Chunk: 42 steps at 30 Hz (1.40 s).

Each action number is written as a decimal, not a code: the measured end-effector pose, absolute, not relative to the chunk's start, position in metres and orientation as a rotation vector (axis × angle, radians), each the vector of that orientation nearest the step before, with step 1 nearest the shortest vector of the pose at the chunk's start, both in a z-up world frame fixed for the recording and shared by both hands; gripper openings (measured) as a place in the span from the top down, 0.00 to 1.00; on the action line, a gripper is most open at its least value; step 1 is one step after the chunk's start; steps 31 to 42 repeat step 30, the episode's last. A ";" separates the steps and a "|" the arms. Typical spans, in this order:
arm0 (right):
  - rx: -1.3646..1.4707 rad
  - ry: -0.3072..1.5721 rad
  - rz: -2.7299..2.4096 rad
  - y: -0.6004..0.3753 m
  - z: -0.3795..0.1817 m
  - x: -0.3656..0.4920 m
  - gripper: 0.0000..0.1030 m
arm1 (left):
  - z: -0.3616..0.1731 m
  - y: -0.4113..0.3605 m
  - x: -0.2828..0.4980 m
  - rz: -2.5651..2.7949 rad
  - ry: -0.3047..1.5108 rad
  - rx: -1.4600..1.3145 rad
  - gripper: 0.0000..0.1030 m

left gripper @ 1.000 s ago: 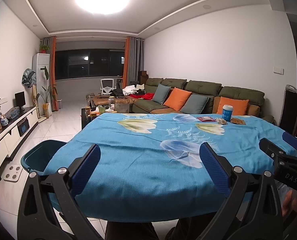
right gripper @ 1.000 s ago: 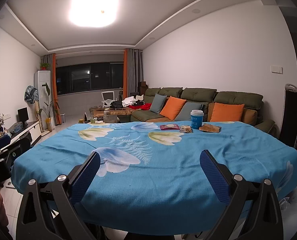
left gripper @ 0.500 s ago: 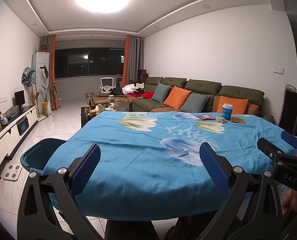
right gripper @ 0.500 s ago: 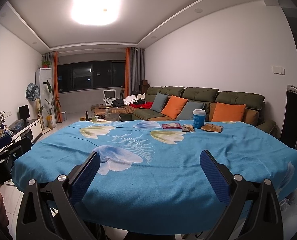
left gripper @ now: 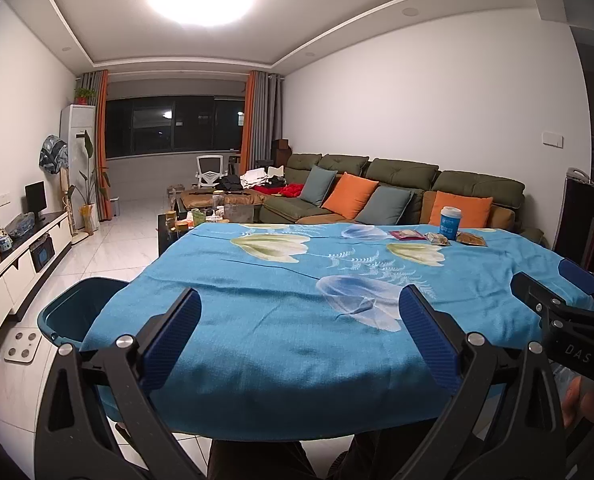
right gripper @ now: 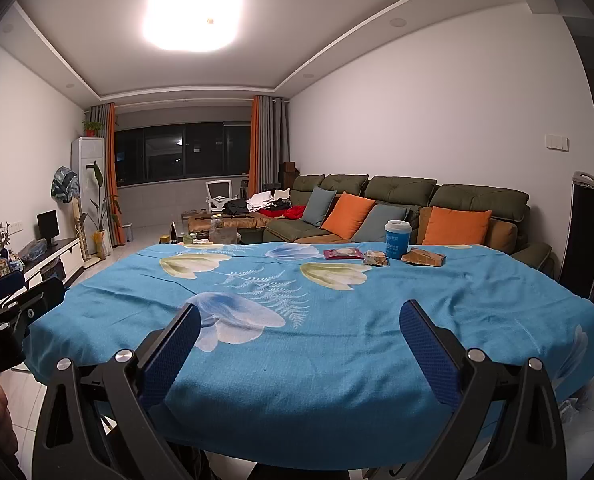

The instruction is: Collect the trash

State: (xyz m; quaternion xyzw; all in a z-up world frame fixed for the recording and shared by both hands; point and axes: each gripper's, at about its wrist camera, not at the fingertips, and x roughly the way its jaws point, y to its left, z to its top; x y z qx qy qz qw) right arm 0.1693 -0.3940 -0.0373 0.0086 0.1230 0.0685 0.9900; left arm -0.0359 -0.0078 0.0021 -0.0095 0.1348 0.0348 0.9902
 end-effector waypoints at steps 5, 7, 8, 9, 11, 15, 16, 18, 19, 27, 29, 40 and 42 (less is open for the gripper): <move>0.015 0.247 0.139 -0.394 -0.037 0.170 0.07 | 0.004 -0.007 -0.036 0.069 0.263 -0.020 0.05; 0.016 0.247 0.138 -0.394 -0.037 0.170 0.07 | 0.005 -0.007 -0.037 0.068 0.261 -0.020 0.05; 0.016 0.246 0.138 -0.394 -0.037 0.169 0.07 | 0.005 -0.006 -0.038 0.067 0.259 -0.022 0.05; 0.015 0.245 0.139 -0.394 -0.037 0.169 0.07 | 0.006 -0.006 -0.039 0.066 0.258 -0.024 0.05; 0.012 0.246 0.141 -0.394 -0.037 0.170 0.07 | 0.006 -0.005 -0.039 0.065 0.257 -0.025 0.05; 0.008 0.248 0.145 -0.394 -0.037 0.172 0.07 | 0.007 -0.005 -0.039 0.061 0.253 -0.026 0.05; 0.007 0.248 0.145 -0.394 -0.037 0.172 0.07 | 0.007 -0.005 -0.039 0.063 0.253 -0.031 0.05; 0.007 0.245 0.145 -0.394 -0.036 0.172 0.07 | 0.008 -0.004 -0.040 0.067 0.251 -0.031 0.05; 0.005 0.244 0.145 -0.393 -0.036 0.172 0.07 | 0.008 -0.004 -0.040 0.067 0.251 -0.034 0.05; -0.003 0.235 0.139 -0.397 -0.034 0.180 0.07 | 0.014 0.006 -0.029 0.112 0.257 -0.035 0.05; -0.005 0.232 0.134 -0.402 -0.031 0.186 0.07 | 0.016 0.011 -0.021 0.122 0.262 -0.029 0.05; -0.008 0.238 0.128 -0.404 -0.031 0.192 0.07 | 0.017 0.012 -0.016 0.123 0.271 -0.027 0.05; -0.008 0.238 0.128 -0.404 -0.031 0.192 0.07 | 0.017 0.012 -0.016 0.123 0.271 -0.027 0.05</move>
